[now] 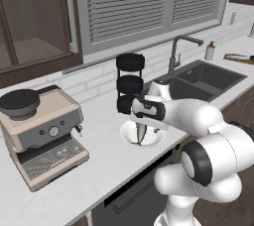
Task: Pick up the knife from the drawer and place it on the cutting board. Then place the meat from the plate to the cutting board.
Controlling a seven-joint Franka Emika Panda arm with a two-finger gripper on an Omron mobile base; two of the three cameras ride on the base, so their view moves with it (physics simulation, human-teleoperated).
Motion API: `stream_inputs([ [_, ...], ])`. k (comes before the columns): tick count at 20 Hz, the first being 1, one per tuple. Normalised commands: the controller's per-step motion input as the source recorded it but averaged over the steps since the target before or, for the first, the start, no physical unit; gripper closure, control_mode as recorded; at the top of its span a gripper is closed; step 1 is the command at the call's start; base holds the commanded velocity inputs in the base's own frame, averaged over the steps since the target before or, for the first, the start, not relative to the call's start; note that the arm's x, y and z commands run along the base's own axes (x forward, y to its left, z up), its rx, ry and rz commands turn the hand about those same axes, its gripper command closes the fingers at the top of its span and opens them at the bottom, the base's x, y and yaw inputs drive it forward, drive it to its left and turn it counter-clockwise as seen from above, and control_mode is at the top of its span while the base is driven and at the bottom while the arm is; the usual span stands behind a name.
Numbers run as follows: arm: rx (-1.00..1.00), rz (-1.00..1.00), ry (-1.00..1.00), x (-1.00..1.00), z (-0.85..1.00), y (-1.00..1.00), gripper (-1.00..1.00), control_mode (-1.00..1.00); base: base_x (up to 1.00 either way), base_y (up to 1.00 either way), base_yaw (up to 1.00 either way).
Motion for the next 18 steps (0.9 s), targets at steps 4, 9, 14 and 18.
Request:
stream_inputs([
  [4, -0.03, -0.01, 0.06, 0.47, -0.31, 0.21, -1.0, -1.0, 0.0, 0.0, 0.0],
  [9, -0.01, 0.0, 0.09, 0.38, -0.05, 0.0, -1.0, -1.0, 0.0, 0.0, 0.0],
  [14, -0.01, 0.03, 0.03, 0.22, -0.17, -0.07, -1.0, -1.0, 0.0, 0.0, 0.0],
  [18, -0.04, 0.0, 0.05, 0.05, -0.1, 0.0, -1.0, -1.0, 0.0, 0.0, 0.0],
])
